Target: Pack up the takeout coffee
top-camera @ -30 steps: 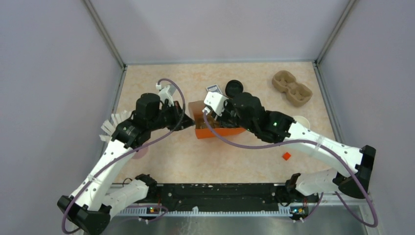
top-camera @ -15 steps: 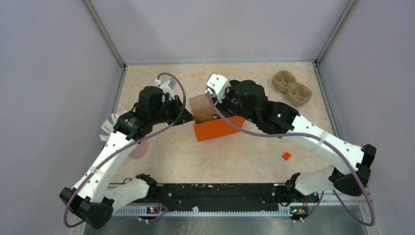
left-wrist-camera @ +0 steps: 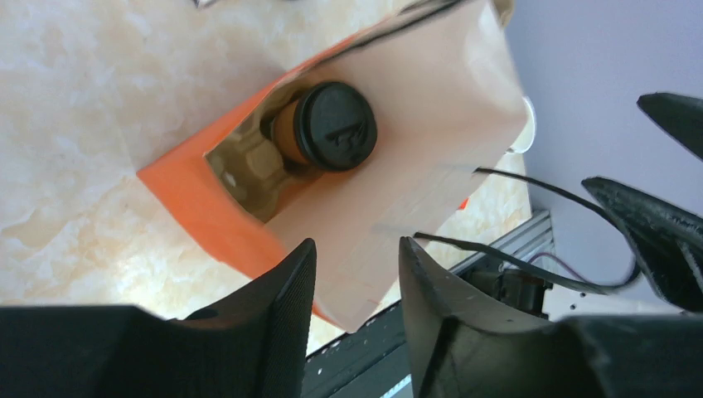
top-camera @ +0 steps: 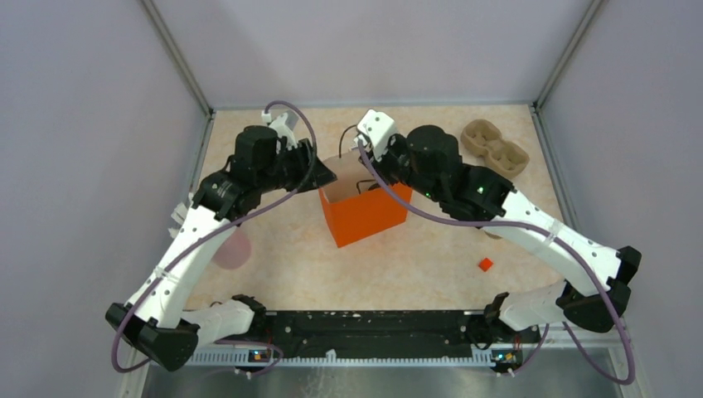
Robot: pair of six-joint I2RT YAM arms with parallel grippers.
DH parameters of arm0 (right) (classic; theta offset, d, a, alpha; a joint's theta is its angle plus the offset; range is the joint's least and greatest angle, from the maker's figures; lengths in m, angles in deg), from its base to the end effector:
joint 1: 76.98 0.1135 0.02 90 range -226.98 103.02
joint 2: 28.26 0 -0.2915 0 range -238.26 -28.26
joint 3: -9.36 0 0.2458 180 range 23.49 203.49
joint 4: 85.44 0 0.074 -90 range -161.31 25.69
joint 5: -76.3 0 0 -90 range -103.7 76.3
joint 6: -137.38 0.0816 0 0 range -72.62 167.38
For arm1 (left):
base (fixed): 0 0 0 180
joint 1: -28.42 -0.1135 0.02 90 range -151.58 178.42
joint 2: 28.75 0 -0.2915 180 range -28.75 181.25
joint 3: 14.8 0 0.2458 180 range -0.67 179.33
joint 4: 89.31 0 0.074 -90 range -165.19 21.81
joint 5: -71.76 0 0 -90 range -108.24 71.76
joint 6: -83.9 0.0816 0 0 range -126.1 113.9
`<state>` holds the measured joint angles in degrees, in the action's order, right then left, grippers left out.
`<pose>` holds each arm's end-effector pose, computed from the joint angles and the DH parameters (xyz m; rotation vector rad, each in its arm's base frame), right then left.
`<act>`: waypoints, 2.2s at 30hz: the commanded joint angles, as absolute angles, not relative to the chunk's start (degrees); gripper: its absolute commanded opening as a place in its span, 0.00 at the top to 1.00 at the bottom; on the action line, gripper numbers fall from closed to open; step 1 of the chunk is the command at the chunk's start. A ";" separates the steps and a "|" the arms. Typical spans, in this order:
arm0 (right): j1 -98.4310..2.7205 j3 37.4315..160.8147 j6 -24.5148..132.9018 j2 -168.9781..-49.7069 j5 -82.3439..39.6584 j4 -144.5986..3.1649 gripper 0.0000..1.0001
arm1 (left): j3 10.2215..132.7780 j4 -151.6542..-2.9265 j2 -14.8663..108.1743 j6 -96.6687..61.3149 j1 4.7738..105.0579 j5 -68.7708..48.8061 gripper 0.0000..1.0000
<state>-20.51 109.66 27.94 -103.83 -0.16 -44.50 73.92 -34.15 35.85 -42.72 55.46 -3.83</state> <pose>0.1915 0.2544 0.4558 -1.0049 1.5556 0.2321 0.2138 -0.1319 0.3984 -0.0274 2.2349 -0.9041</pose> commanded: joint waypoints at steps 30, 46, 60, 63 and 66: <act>-21.26 127.55 52.56 -102.60 2.18 -28.87 0.06 | 91.77 5.85 29.07 -47.50 55.32 -48.20 0.01; -21.26 121.88 49.35 -96.91 4.29 -29.01 0.07 | 77.36 -0.47 33.50 -39.46 44.55 -52.03 0.39; -21.26 121.96 47.66 -96.81 5.49 -29.20 0.07 | 73.19 -9.08 35.45 -31.20 37.34 -43.75 0.71; -21.26 121.54 47.66 -96.83 5.60 -29.44 0.07 | 74.83 -8.21 35.24 -30.60 37.29 -42.69 0.79; -21.26 121.14 45.96 -96.99 5.63 -30.15 0.07 | 76.71 -6.30 35.56 -30.43 37.34 -42.60 0.90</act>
<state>-20.67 121.75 48.13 -97.89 4.60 -28.48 72.69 -6.57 35.58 -31.62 37.63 -43.43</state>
